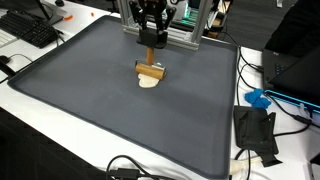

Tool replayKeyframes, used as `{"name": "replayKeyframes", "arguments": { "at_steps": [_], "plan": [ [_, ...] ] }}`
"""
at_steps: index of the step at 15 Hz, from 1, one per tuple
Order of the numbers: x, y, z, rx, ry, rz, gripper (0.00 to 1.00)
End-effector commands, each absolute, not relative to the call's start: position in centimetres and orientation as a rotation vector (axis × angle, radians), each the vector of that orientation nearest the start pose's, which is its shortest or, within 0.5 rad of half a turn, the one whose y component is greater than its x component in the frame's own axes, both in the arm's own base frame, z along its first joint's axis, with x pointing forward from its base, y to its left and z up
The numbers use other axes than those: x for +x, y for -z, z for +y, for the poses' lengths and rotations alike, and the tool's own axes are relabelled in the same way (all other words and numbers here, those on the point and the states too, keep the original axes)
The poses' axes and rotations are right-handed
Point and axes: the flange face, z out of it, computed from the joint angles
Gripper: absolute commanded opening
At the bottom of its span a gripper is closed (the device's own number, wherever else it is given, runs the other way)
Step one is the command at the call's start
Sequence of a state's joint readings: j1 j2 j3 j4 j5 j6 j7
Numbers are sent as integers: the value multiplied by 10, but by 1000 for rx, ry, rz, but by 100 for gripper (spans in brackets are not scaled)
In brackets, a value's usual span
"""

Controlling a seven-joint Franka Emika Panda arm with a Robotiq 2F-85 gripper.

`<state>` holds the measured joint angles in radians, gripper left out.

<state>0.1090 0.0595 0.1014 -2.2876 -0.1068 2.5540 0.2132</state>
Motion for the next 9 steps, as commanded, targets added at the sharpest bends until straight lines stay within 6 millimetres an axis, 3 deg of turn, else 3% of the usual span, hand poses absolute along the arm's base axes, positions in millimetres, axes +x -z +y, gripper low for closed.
{"name": "replayKeyframes", "arguments": {
  "at_steps": [1, 9],
  "plan": [
    [528, -333, 113, -3179, 383, 4, 22],
    [536, -328, 113, -3150, 470, 214, 22]
  ]
}}
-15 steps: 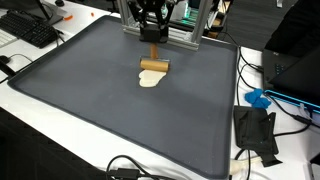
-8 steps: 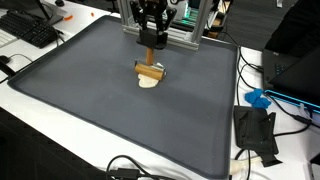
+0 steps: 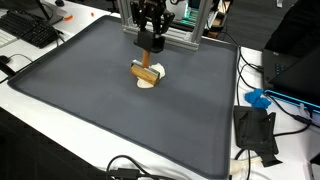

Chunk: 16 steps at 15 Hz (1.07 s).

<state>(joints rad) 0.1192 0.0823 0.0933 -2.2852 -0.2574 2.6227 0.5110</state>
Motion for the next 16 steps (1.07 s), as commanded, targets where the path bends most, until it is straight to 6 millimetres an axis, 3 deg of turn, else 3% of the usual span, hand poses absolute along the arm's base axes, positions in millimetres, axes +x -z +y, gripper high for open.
{"name": "replayKeyframes", "arguments": {
  "at_steps": [1, 6, 16],
  "plan": [
    [537, -328, 111, -3139, 478, 233, 22],
    [538, -337, 103, -3103, 451, 292, 22],
    [522, -388, 93, -3094, 387, 298, 22]
  ]
}}
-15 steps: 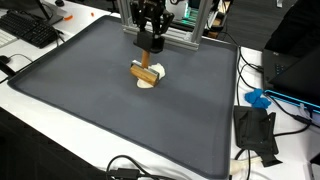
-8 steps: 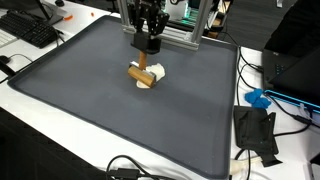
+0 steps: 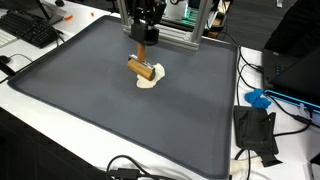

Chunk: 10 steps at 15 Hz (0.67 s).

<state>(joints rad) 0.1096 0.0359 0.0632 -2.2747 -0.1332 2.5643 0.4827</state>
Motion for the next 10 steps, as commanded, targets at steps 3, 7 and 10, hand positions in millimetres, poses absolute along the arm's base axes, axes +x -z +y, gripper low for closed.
{"name": "replayKeyframes", "arguments": {
  "at_steps": [3, 7, 10],
  "plan": [
    [506, -409, 95, -3104, 364, 260, 22],
    [474, -438, 105, -3105, 324, 154, 22],
    [448, -456, 113, -3110, 299, 63, 22]
  ]
}}
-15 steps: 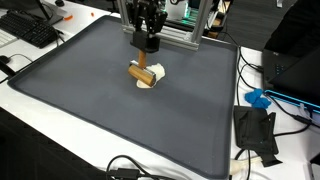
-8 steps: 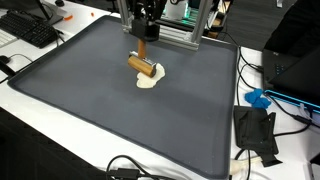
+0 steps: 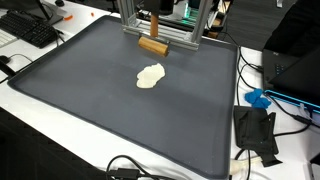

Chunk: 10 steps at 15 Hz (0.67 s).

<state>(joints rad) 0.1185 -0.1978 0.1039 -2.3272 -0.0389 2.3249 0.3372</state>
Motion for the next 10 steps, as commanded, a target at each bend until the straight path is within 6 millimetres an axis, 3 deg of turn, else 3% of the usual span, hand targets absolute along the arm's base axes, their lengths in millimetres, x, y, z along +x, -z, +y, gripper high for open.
{"name": "replayKeyframes", "arguments": {
  "at_steps": [1, 10],
  "plan": [
    [437, -461, 114, -3114, 291, 36, 22],
    [364, -487, 120, -3139, 205, -138, 22]
  ]
}}
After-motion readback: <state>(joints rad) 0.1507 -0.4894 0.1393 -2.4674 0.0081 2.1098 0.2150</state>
